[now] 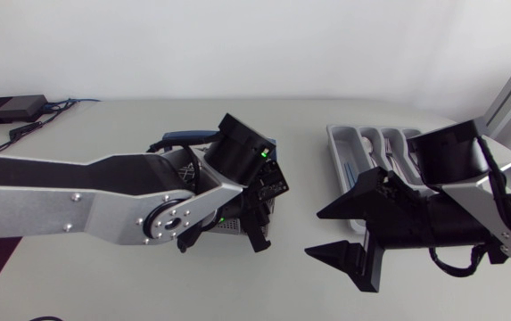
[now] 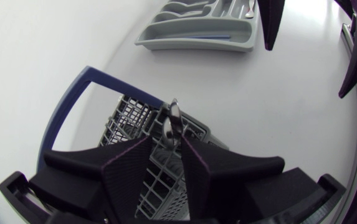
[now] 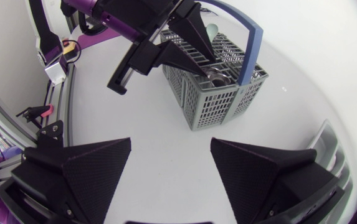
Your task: Unload the cutlery basket into the drawer organizer.
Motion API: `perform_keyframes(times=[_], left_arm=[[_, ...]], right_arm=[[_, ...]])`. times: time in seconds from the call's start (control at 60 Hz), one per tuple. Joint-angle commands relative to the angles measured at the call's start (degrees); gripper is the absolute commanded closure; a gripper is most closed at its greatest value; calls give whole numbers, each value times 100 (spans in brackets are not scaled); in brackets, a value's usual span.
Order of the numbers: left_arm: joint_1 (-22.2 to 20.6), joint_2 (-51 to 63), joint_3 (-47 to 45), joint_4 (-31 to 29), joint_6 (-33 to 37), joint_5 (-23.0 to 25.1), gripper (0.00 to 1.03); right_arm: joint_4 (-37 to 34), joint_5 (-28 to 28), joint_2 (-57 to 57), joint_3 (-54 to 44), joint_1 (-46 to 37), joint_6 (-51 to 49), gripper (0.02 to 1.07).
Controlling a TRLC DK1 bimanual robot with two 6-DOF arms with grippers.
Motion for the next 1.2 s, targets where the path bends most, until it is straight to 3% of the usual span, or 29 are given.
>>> perform_keyframes(times=[0.0,0.167,0.233,0.25,0.3,1.183], left_arm=[[57,153,220,75,-91,64,61],[101,284,290,110,-91,135,61],[110,328,317,110,-91,161,69],[110,346,325,110,-91,161,77],[110,355,325,110,-91,187,79],[145,390,325,-48,-161,328,92]], right_arm=[[47,33,78,28,49,151,15],[55,33,78,11,49,151,15],[55,33,87,11,49,151,15],[55,33,78,11,49,151,15],[64,33,87,11,49,151,14],[82,33,70,-7,49,160,14]])
